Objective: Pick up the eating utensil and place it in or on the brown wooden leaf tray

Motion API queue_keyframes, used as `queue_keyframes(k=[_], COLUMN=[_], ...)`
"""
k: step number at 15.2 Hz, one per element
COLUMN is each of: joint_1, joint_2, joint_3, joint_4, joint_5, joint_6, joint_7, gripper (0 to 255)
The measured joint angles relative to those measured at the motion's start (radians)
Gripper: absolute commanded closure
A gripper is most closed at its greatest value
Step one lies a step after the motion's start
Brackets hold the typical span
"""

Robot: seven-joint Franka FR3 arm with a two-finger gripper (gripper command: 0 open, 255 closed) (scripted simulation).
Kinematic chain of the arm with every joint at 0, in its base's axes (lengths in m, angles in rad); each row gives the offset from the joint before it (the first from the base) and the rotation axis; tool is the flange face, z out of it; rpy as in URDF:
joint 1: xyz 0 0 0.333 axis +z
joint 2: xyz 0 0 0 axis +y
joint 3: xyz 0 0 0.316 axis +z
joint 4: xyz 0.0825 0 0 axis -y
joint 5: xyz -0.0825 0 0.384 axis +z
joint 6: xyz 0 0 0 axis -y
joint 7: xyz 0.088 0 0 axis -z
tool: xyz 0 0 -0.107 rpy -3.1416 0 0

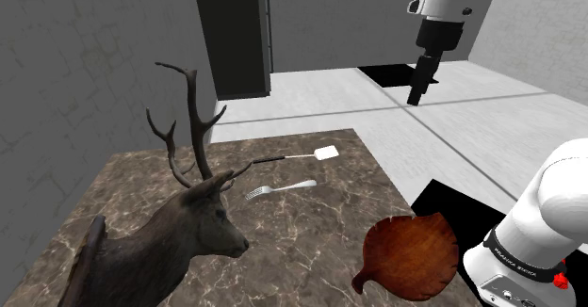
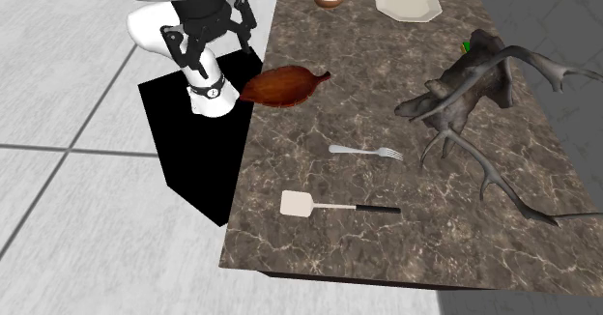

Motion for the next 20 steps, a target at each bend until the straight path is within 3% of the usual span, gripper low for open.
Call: queue_keyframes(k=[3,9,20], joint_1=[0.011,0.066,0.147], joint_2=[0.044,0.258,0.687], joint_3=[0.004,0.038,0.105], joint_4=[0.008,0.061,0.274], joint_5=[0.004,0.026,0.026], joint_6=[0.028,0.152,0.298], joint_7=[-0.018,-0.089,-0.222], gripper=[0,0,0])
